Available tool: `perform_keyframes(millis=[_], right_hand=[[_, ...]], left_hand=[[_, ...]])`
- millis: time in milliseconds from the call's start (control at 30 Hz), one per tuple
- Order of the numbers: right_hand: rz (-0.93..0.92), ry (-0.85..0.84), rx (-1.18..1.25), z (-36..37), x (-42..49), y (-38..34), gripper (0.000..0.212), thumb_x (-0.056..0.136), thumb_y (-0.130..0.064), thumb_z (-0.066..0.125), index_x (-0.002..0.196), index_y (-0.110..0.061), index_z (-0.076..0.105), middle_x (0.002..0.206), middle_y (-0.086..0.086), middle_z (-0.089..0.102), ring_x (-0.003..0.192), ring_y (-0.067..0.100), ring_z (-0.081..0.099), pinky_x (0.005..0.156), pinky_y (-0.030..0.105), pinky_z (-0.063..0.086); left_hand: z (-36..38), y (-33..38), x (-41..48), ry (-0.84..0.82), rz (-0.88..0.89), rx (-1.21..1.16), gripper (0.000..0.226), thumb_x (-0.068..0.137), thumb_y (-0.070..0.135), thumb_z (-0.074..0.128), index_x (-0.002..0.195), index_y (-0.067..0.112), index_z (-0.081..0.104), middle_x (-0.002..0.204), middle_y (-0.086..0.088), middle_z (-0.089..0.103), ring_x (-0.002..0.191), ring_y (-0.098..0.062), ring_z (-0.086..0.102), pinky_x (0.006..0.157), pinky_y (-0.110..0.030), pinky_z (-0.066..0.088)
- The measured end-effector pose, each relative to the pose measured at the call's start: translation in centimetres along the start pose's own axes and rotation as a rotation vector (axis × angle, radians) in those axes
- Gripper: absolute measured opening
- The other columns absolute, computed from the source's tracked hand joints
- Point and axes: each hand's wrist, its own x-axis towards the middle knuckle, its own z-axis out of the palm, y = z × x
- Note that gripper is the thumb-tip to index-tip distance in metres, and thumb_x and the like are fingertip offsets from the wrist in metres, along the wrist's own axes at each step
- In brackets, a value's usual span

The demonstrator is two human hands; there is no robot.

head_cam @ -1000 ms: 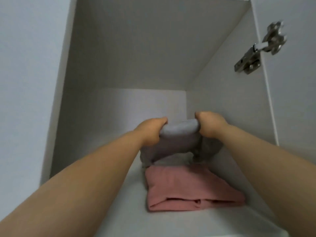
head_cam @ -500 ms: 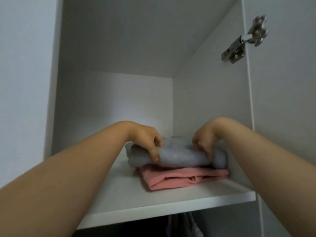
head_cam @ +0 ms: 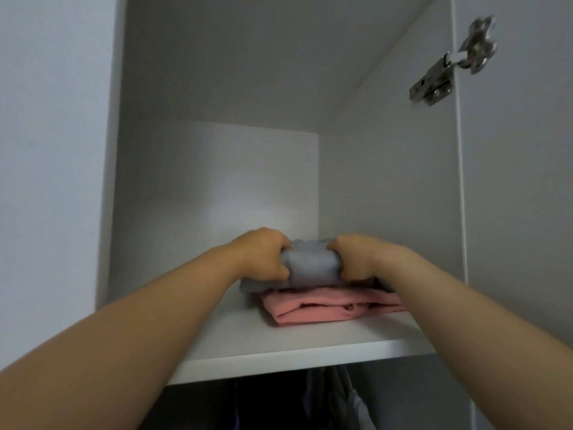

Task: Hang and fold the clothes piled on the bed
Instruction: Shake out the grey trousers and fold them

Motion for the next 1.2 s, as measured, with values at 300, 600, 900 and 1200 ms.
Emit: perform_keyframes(millis=[300,600,900,1200], right_hand=[[0.047,-0.045,0.132,0.6,-3.4,0.6,0.03,0.077,-0.009,0.054,0.105,-0.019,0.058,0.112,0.009,0.065,0.1,0.028,0.06,0.079,0.03,0.048],[0.001,-0.277,0.078,2.7,-3.4,-0.7,0.075,0.088,-0.028,0.057,0.15,-0.02,0.015,0.152,0.008,0.026,0.136,0.027,0.033,0.112,0.036,0.029],[0.133,0.177,0.447,1.0,4.6,2.3,0.04,0.102,-0.013,0.034,0.138,0.001,0.044,0.146,0.018,0.041,0.133,0.03,0.039,0.106,0.029,0.03],[0.195,-0.214,0.466,7.8,10.1,4.5,0.059,0.102,-0.044,0.019,0.151,-0.01,0.024,0.158,0.01,0.02,0.145,0.021,0.021,0.119,0.034,0.013]], left_hand=[[0.3,3.4,-3.3,-0.255,0.03,0.114,0.06,0.085,0.055,0.056,0.131,0.02,0.042,0.137,-0.004,0.047,0.117,-0.025,0.049,0.09,-0.032,0.041],[2.0,0.7,-3.4,-0.449,-0.044,0.009,0.049,0.097,0.041,0.045,0.141,0.021,0.037,0.142,-0.006,0.045,0.125,-0.025,0.045,0.098,-0.028,0.034],[2.8,-0.6,7.3,-0.041,-0.172,-0.149,0.046,0.102,0.031,0.029,0.146,0.019,0.035,0.154,-0.006,0.031,0.141,-0.026,0.028,0.115,-0.036,0.023],[9.2,-2.7,11.3,-0.487,-0.177,-0.118,0.067,0.098,0.058,0.012,0.153,0.021,0.008,0.16,-0.005,0.006,0.147,-0.024,0.011,0.119,-0.044,0.007]])
